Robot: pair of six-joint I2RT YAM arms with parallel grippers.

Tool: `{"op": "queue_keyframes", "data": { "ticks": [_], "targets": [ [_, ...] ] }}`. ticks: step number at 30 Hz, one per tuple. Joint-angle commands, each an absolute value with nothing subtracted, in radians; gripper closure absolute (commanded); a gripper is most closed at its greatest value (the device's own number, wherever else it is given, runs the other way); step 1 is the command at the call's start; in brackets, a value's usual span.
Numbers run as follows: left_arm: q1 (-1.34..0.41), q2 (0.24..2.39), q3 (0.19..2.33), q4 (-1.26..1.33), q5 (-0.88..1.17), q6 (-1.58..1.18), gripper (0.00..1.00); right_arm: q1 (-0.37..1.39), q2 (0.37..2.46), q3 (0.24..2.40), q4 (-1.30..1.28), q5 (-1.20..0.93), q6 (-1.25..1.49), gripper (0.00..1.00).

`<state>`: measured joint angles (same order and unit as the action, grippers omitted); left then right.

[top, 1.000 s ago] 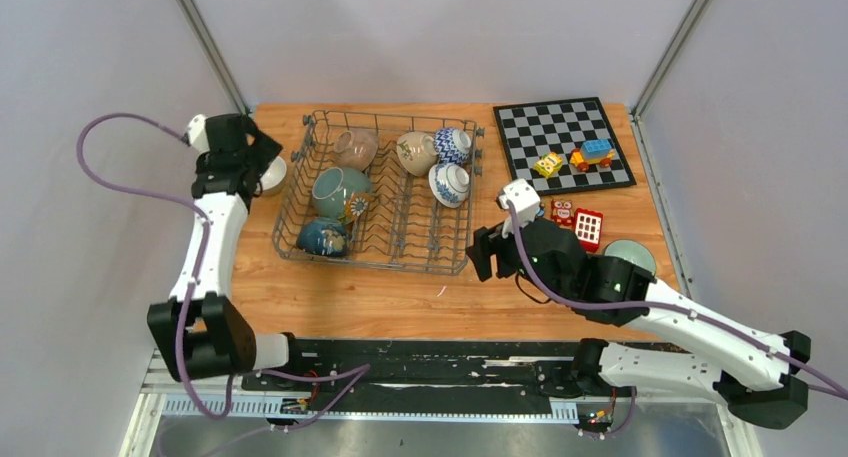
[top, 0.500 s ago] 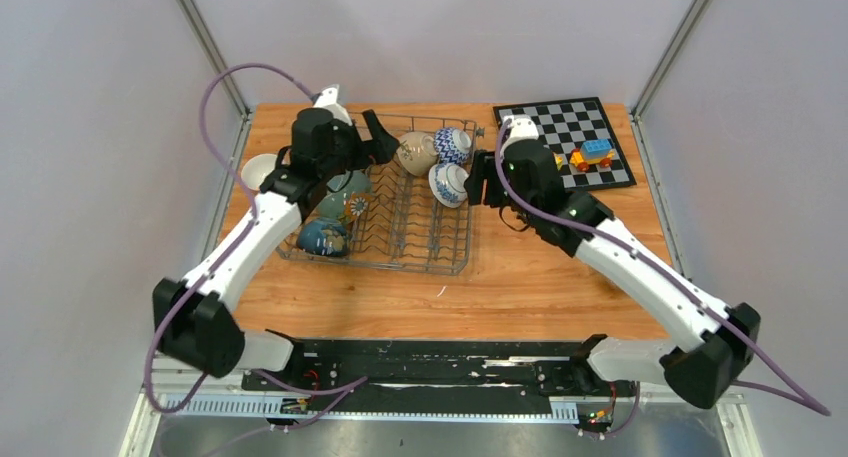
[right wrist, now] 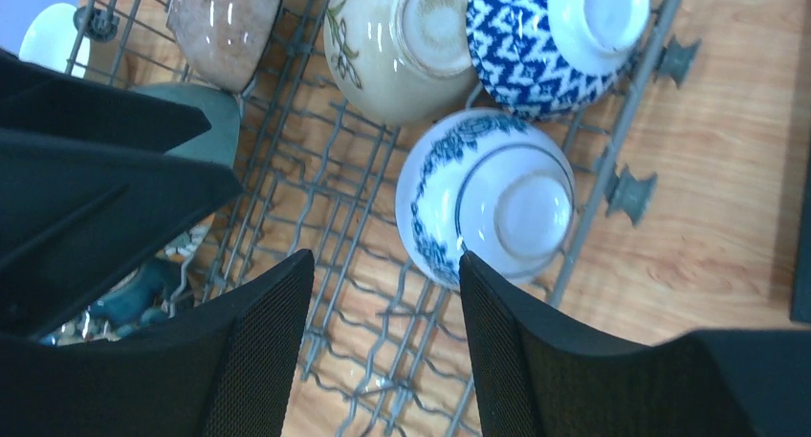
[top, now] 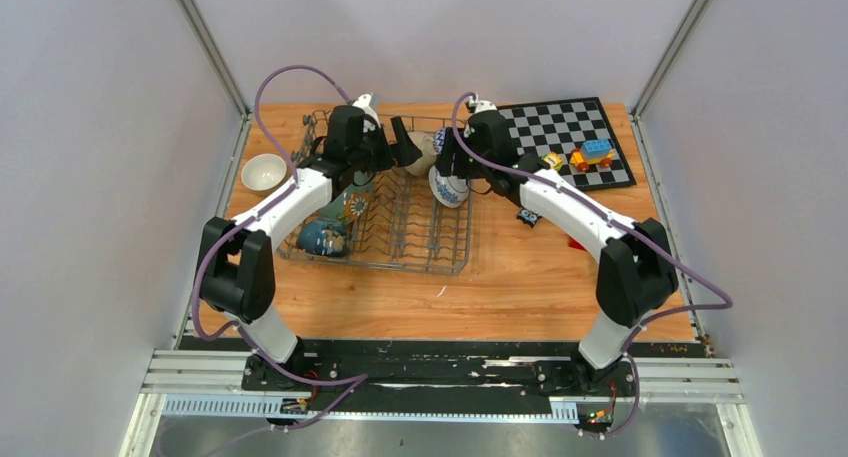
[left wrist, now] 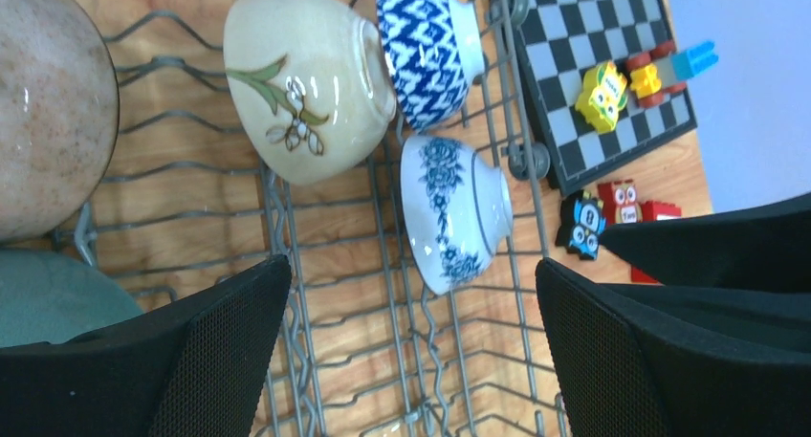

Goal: Unload the bowls from the dish rack
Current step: Pick up the bowl from the dish rack.

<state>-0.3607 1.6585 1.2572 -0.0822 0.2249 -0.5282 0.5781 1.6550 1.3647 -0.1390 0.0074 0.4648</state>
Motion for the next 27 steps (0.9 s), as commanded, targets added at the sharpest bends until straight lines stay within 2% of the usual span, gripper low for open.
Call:
{"op": "queue_keyframes", "data": {
  "ticks": [1,7,12,20,27],
  "targets": [
    [-0.369,1.694,1.288,0.026,0.145,-0.595,0.01,0.553,1.748,1.451,-0.049,-0.038,0.484,0.39],
    [-0.368,1.749,1.282,0.054,0.034,-0.688,0.08,0.520,1.835,1.500,0.019,-0.082,0.523,0.43],
    [-0.368,1.798,1.281,0.096,0.034,-0.711,0.12,0.491,1.876,1.509,0.061,-0.125,0.558,0.46],
    [-0.365,1.849,1.294,0.147,0.084,-0.714,0.15,0.472,1.923,1.526,0.057,-0.168,0.574,0.47],
    [-0.364,1.871,1.308,0.108,0.050,-0.727,0.15,0.468,1.951,1.548,0.048,-0.201,0.581,0.46]
  ]
}}
